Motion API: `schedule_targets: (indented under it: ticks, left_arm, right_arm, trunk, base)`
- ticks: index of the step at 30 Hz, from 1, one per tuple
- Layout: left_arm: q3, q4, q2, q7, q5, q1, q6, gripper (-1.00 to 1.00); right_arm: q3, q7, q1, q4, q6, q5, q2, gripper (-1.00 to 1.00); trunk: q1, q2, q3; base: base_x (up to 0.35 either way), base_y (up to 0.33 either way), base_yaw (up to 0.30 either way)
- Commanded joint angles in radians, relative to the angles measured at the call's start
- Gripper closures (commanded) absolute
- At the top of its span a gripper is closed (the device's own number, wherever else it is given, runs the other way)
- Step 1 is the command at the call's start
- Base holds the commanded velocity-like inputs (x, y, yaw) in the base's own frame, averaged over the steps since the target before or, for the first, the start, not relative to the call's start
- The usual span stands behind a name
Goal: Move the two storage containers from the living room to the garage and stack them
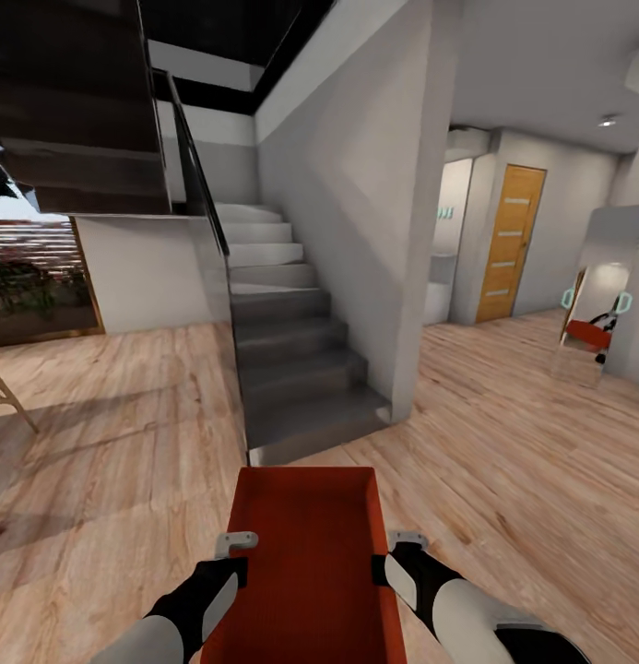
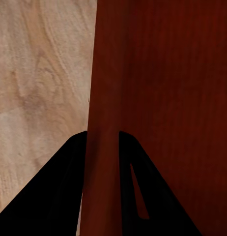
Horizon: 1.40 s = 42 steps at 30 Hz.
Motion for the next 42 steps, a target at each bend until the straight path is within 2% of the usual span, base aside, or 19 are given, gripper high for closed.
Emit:
schedule_targets:
  ticks: [1, 10, 14, 23, 31, 42]
  left_arm:
    - [-0.019, 0.000, 0.003, -0.074, 0.040, 0.000, 0.046, 1.00]
    - [-0.019, 0.000, 0.003, -0.073, 0.040, 0.000, 0.044, 1.00]
    - [-0.019, 0.000, 0.003, -0.073, 0.040, 0.000, 0.044, 1.00]
    - [-0.019, 0.000, 0.003, -0.073, 0.040, 0.000, 0.045, 1.00]
    - [-0.019, 0.000, 0.003, -0.073, 0.040, 0.000, 0.045, 1.00]
    - [-0.019, 0.000, 0.003, -0.072, 0.042, 0.000, 0.044, 1.00]
  right_arm:
    - [0.045, -0.004, -0.001, -0.004, 0.000, -0.018, -0.006, 1.00]
    - [0.045, -0.004, -0.001, -0.004, 0.000, -0.018, -0.006, 1.00]
    - [0.045, -0.004, -0.001, -0.004, 0.000, -0.018, -0.005, 1.00]
    - [0.045, -0.004, -0.001, -0.004, 0.000, -0.018, -0.007, 1.00]
    - [0.045, -0.004, -0.001, -0.004, 0.000, -0.019, -0.008, 1.00]
    - [0.044, -0.004, -0.001, -0.004, 0.000, -0.019, -0.009, 1.00]
  trunk:
    - [0.001, -0.001, -0.001]
    - [0.001, -0.001, 0.003]
    - [0.001, -0.001, 0.003]
    - [0.001, -0.001, -0.010]
    - [0.001, -0.001, -0.021]
    - [0.001, -0.001, -0.029]
  base:
    - [0.341, 0.000, -0.234]
    - [0.341, 0.000, -0.281]
    - [0.339, 0.000, -0.074]
    - [0.330, 0.000, -0.012]
    - [0.300, 0.000, -0.156]
    - [0.080, 0.000, -0.241]
